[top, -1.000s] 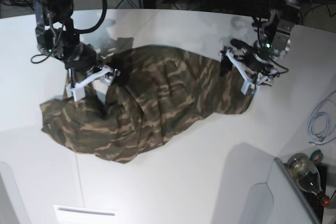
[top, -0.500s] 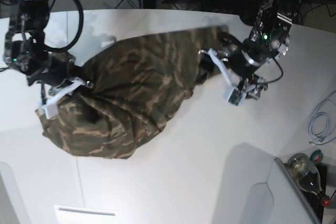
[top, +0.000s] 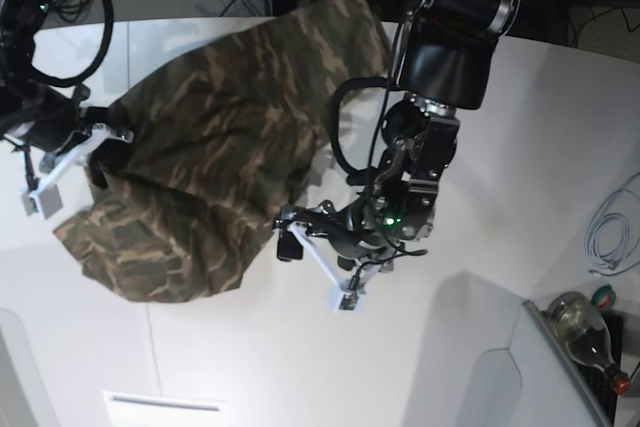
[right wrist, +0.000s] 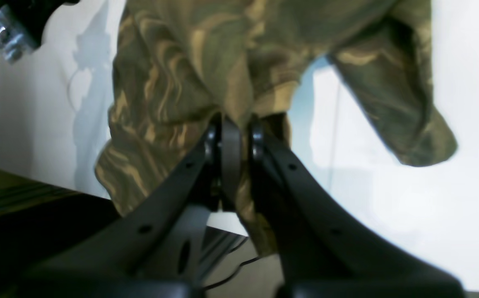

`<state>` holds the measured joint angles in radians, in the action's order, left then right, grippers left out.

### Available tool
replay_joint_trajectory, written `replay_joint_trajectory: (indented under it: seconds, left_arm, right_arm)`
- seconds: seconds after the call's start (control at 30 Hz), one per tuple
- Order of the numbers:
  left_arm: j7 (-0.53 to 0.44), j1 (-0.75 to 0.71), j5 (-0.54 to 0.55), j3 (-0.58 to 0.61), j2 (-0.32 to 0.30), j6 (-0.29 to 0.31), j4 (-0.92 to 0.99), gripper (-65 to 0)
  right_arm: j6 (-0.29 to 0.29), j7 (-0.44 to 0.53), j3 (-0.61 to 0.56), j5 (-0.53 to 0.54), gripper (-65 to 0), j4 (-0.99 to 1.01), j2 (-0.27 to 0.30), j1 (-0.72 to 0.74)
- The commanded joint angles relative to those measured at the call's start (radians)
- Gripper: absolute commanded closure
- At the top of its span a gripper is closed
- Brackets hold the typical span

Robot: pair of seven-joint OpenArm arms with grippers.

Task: Layout the t-shirt on the table in an organized manner, then fold the t-shirt properly
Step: 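Drag the held shirt toward the right arm's side and release, then grasp the bunched shirt with the right gripper and lift it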

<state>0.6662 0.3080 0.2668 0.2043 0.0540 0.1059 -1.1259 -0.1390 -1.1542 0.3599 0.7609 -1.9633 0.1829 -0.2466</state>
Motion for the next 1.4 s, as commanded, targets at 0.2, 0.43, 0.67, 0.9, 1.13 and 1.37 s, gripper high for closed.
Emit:
replay_joint_trajectory:
  seconds: [0.2, 0.43, 0.67, 0.9, 1.13, 1.37]
  left_arm:
    - [-0.07, -0.008, 0.012, -0.003, -0.055, 0.01, -0.027, -53.5]
    - [-0.067, -0.172, 0.012, -0.2, -0.268, 0.01, -0.191, -53.5]
    - [-0.072, -0.3, 0.012, -0.239, -0.291, 0.012, -0.299, -53.5]
    - [-0.072, -0.448, 0.01, -0.331, -0.329, 0.012, -0.431, -53.3]
    - [-0.073, -0.568, 0.01, -0.615, -0.355, 0.199, -0.474, -53.3]
    - [-0.067, -0.588, 0.01, -0.892, -0.32, 0.398, -0.481, -53.3]
  right_arm:
    - [-0.004, 0.066, 0.001, 0.016, -0.6, -0.026, 0.119, 0.085]
    - [-0.004, 0.069, 0.015, 0.013, -0.6, -0.024, 0.272, 0.197]
    - [0.002, 0.105, 0.061, -0.04, -0.6, 0.14, 0.278, 0.201]
    - [-0.001, 0.448, 0.058, -0.465, -11.3, 0.617, 0.168, 0.355]
    - [-0.006, 0.434, -0.043, -0.782, -34.1, 0.35, 0.123, 0.229]
    - [-0.093, 0.434, -0.421, -0.878, -34.2, 0.048, 0.008, 0.022]
